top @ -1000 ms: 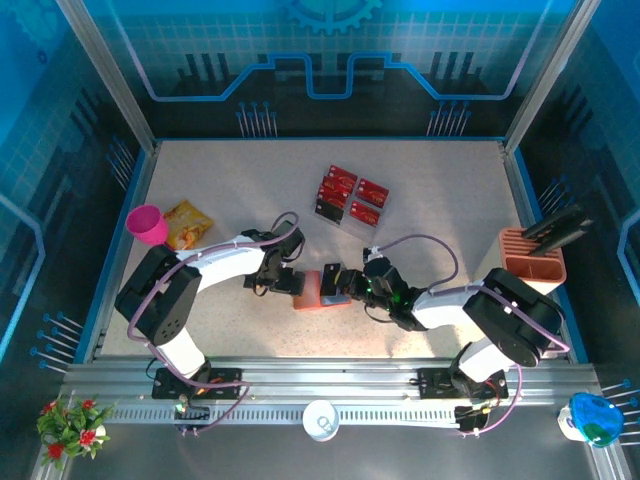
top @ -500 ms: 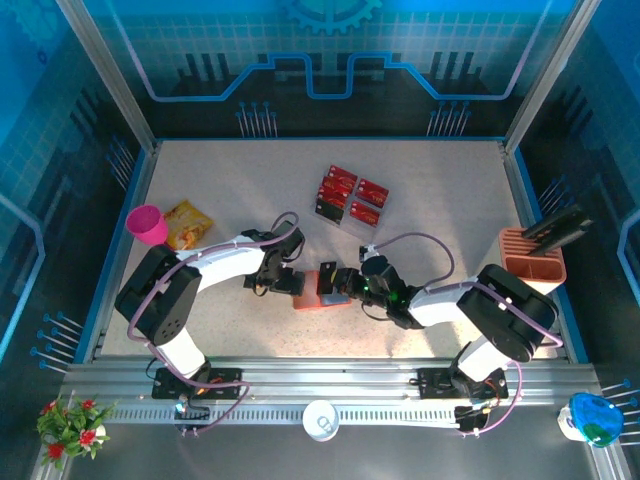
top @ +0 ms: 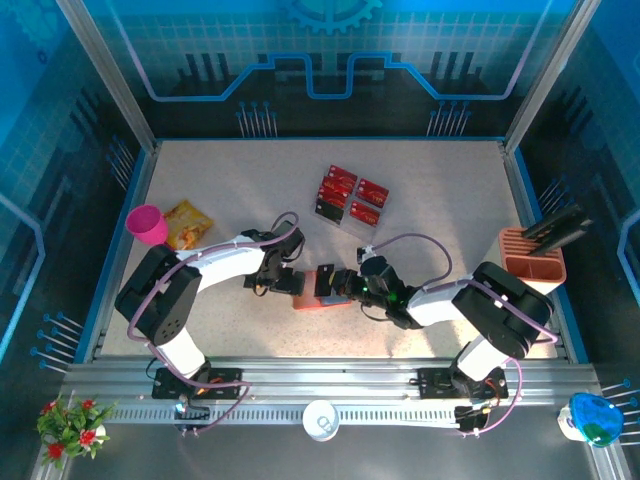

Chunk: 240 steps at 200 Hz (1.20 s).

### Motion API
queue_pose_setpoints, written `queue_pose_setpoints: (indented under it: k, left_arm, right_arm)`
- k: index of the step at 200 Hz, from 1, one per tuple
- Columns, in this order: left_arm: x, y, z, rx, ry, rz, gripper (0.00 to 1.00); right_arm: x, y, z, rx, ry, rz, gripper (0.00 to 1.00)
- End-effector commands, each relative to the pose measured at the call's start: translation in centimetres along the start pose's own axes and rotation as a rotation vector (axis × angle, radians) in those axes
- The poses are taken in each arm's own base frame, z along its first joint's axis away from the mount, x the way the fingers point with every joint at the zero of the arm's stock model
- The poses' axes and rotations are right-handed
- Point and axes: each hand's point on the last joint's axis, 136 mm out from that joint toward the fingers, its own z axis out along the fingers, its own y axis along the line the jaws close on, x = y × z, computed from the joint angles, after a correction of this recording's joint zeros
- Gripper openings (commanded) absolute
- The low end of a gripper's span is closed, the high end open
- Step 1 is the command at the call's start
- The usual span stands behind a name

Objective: Put the credit cards into the card holder

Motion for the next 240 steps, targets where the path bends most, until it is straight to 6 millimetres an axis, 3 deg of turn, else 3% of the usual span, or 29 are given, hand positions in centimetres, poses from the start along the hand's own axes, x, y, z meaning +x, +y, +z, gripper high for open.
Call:
queue_pose_setpoints:
  k: [1,155,240]
  left_arm:
    - [1.1,0.5,1.0,-0.018,0.044,-0.004,0.97]
    - [0.7,0.1,1.3,-0.014,0.048,0.008,0.97]
    - [0.8,0.0,1.5,-0.007,0.051,0.005,0.97]
  right_arm:
    - [1.2,-0.3,0.1,0.0,0.04,-0.017,0.0]
    - [3.3,-2.0,0.4,0.059,0.183,-0.002,0.0]
    - [4.6,-1.8,2.4,0.076,0.297,-0.001,0.0]
